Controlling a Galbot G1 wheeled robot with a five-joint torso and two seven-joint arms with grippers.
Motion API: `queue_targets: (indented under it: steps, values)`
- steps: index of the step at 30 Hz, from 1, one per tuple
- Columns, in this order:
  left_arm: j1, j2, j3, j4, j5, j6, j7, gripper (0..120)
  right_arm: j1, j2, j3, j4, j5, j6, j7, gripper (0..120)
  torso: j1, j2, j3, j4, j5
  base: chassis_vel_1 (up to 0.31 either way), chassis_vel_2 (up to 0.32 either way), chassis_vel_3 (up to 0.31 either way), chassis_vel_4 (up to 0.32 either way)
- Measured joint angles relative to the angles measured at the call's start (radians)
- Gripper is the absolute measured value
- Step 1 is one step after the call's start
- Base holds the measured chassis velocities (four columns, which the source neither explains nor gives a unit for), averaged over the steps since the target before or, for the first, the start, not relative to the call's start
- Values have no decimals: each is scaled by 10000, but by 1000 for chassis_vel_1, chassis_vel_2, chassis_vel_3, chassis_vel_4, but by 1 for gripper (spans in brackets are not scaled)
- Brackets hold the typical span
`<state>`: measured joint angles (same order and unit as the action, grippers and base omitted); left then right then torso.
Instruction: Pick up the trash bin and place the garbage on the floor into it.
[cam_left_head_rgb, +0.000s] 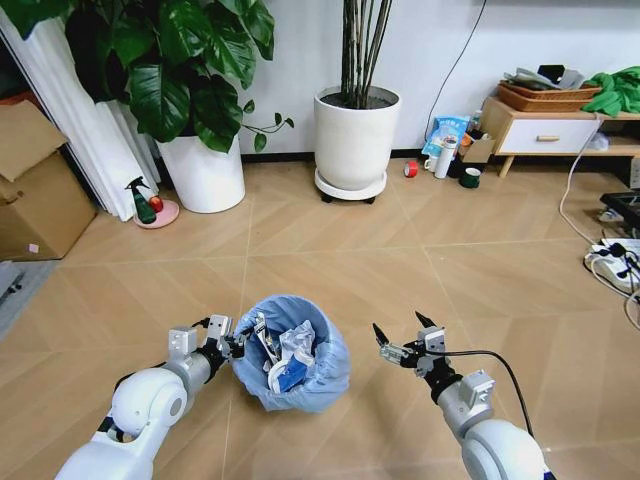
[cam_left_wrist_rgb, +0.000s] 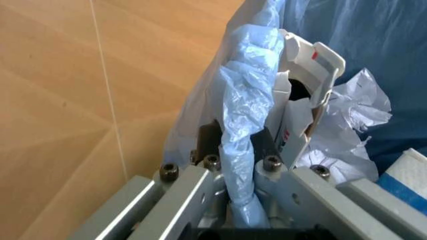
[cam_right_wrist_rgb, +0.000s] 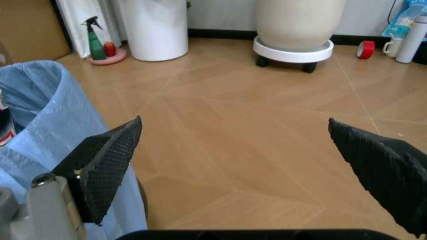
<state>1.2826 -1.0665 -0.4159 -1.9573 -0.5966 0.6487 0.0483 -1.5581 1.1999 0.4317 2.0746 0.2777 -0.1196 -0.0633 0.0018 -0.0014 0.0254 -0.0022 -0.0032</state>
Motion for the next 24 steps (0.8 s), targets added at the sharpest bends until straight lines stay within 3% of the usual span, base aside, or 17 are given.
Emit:
queue_targets:
  steps: [24]
  values:
    - [78, -55, -42, 44, 78, -55, 94, 0, -8, -57, -118, -53, -24, -1, 18, 100, 0, 0, 0, -1, 2, 201, -128, -202, 122]
